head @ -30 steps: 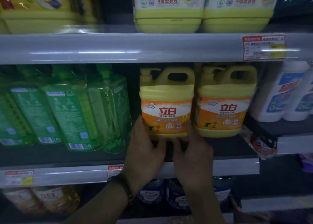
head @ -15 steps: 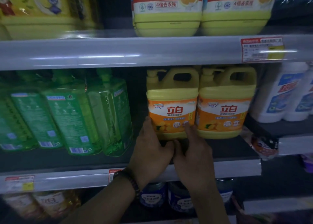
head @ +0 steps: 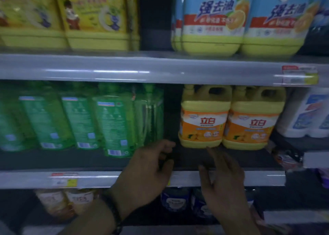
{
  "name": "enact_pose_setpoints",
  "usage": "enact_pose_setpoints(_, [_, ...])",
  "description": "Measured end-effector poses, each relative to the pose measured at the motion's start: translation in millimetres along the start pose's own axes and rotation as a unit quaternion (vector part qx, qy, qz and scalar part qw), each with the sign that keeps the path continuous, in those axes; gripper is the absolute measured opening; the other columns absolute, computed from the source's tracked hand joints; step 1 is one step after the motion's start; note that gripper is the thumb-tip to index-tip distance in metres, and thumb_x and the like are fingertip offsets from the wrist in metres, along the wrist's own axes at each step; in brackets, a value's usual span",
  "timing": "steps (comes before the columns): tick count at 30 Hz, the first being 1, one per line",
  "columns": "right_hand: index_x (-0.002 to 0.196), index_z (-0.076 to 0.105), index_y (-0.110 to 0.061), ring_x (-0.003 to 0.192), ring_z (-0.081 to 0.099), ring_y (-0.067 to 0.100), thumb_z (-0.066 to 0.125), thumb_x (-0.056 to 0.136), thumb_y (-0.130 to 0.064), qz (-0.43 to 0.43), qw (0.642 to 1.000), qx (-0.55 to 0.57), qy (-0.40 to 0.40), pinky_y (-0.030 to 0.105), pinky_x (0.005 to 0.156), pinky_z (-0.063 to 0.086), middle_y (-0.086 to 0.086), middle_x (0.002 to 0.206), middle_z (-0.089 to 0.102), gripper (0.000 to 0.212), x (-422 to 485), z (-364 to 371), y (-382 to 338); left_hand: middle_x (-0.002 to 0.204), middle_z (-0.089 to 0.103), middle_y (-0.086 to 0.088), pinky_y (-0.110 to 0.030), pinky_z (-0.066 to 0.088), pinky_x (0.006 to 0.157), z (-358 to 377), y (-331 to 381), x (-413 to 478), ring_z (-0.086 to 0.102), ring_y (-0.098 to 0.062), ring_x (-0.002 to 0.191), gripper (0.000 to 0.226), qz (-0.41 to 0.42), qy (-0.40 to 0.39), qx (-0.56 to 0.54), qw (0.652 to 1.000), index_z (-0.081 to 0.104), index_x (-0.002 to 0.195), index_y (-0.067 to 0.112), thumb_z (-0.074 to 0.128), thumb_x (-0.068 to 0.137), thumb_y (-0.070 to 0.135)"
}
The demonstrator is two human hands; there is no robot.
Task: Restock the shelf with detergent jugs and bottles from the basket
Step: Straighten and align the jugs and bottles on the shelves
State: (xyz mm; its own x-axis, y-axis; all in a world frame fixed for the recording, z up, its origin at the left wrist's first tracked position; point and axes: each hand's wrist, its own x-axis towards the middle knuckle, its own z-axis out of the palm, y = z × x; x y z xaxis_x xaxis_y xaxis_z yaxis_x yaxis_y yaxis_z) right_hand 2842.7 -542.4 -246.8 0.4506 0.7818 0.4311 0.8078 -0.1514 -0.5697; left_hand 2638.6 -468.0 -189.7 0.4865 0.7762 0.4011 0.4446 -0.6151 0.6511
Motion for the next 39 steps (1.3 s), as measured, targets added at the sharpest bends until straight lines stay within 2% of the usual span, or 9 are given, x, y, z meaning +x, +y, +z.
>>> enact_pose_setpoints(5, [0.149, 0.055, -0.031, 0.133, 0.054, 0.034, 0.070, 0.099, -0.039, -0.019, 0.996, -0.060, -0.063, 0.057, 0.105, 0.045, 0.002, 0.143, 0.058, 0.053, -26.9, -0.8, -51.0, 0.125, 0.069, 0.024, -0.004, 0.042, 0.096, -71.1, -23.8, -48.9, 0.063, 0.009, 0.116, 0.039, -0.021, -0.052, 0.100, 0.993, 0.065, 0.130, 0.035, 0.060, 0.090, 0.036])
enact_pose_setpoints(12, [0.161, 0.034, -0.031, 0.148, 0.035, 0.028, 0.047, 0.108, -0.051, -0.091, 0.979, -0.109, -0.145, 0.049, 0.120, 0.034, 0.000, 0.157, 0.042, 0.059, -44.2, 11.9, -162.5, 0.122, 0.074, 0.010, -0.037, 0.057, 0.090, -158.2, -68.0, -102.9, 0.072, -0.019, 0.110, 0.048, -0.084, -0.061, 0.204, 0.974, 0.049, 0.129, 0.045, 0.040, 0.084, 0.059])
enact_pose_setpoints(18, [0.163, 0.030, -0.028, 0.151, 0.033, 0.023, 0.047, 0.110, -0.050, -0.134, 0.964, -0.062, -0.220, 0.040, 0.123, 0.032, -0.001, 0.163, 0.036, 0.060, -60.4, 44.6, -253.4, 0.127, 0.072, 0.004, -0.033, 0.054, 0.096, -217.6, -115.2, -127.8, 0.068, -0.018, 0.117, 0.050, -0.135, -0.026, 0.176, 0.975, 0.065, 0.133, 0.027, 0.058, 0.089, 0.047])
enact_pose_setpoints(25, [0.163, 0.034, -0.023, 0.147, 0.042, 0.027, 0.054, 0.108, -0.045, -0.178, 0.945, -0.049, -0.269, 0.041, 0.117, 0.041, 0.005, 0.161, 0.039, 0.062, -53.9, 114.8, -330.2, 0.130, 0.066, -0.006, -0.035, 0.051, 0.101, -270.8, -182.6, -126.5, 0.061, -0.030, 0.125, 0.043, -0.153, 0.029, 0.159, 0.975, 0.065, 0.134, 0.020, 0.071, 0.091, 0.020])
enact_pose_setpoints(29, [0.161, 0.038, -0.023, 0.142, 0.050, 0.030, 0.058, 0.107, -0.034, -0.160, 0.947, 0.012, -0.280, 0.042, 0.112, 0.048, 0.007, 0.162, 0.043, 0.058, -33.0, 163.1, -377.5, 0.143, 0.051, -0.017, -0.031, 0.040, 0.111, -288.9, -216.7, -107.1, 0.052, -0.036, 0.133, 0.068, -0.209, 0.122, 0.071, 0.968, 0.047, 0.150, 0.010, 0.078, 0.090, 0.022])
enact_pose_setpoints(32, [0.161, 0.036, -0.024, 0.130, 0.060, 0.033, 0.059, 0.106, -0.027, -0.127, 0.944, 0.052, -0.299, 0.040, 0.103, 0.054, 0.011, 0.156, 0.051, 0.060, -12.5, 200.0, -403.4, 0.132, 0.064, -0.006, -0.051, 0.054, 0.105, -294.0, -259.9, -85.8, 0.063, -0.031, 0.124, 0.070, -0.205, 0.179, -0.025, 0.962, 0.050, 0.139, 0.029, 0.079, 0.077, 0.040])
enact_pose_setpoints(34, [0.163, 0.034, -0.022, 0.133, 0.058, 0.034, 0.059, 0.106, -0.024, -0.106, 0.945, 0.056, -0.306, 0.039, 0.106, 0.052, 0.012, 0.154, 0.055, 0.063, -0.2, 219.0, -413.3, 0.129, 0.068, -0.001, -0.045, 0.058, 0.098, -299.9, -265.8, -76.8, 0.067, -0.023, 0.119, 0.072, -0.216, 0.209, -0.130, 0.945, 0.045, 0.133, 0.042, 0.081, 0.071, 0.044])
enact_pose_setpoints(37, [0.166, 0.028, -0.019, 0.140, 0.054, 0.034, 0.058, 0.105, -0.025, -0.085, 0.944, 0.069, -0.312, 0.042, 0.114, 0.048, 0.013, 0.157, 0.052, 0.069, 10.6, 237.1, -418.5, 0.118, 0.073, -0.003, -0.025, 0.059, 0.076, -304.0, -256.9, -60.9, 0.074, -0.018, 0.102, 0.040, -0.244, 0.228, -0.293, 0.896, 0.050, 0.118, 0.039, 0.077, 0.090, 0.028])
enact_pose_setpoints(39, [0.167, 0.026, -0.019, 0.138, 0.055, 0.032, 0.062, 0.103, -0.026, -0.082, 0.944, 0.082, -0.310, 0.043, 0.113, 0.048, 0.013, 0.155, 0.055, 0.074, 9.6, 245.9, -418.7, 0.117, 0.075, -0.008, -0.024, 0.059, 0.072, -304.2, -265.6, -51.7, 0.076, -0.023, 0.103, 0.025, -0.222, 0.242, -0.332, 0.884, 0.057, 0.120, 0.029, 0.068, 0.099, 0.020])
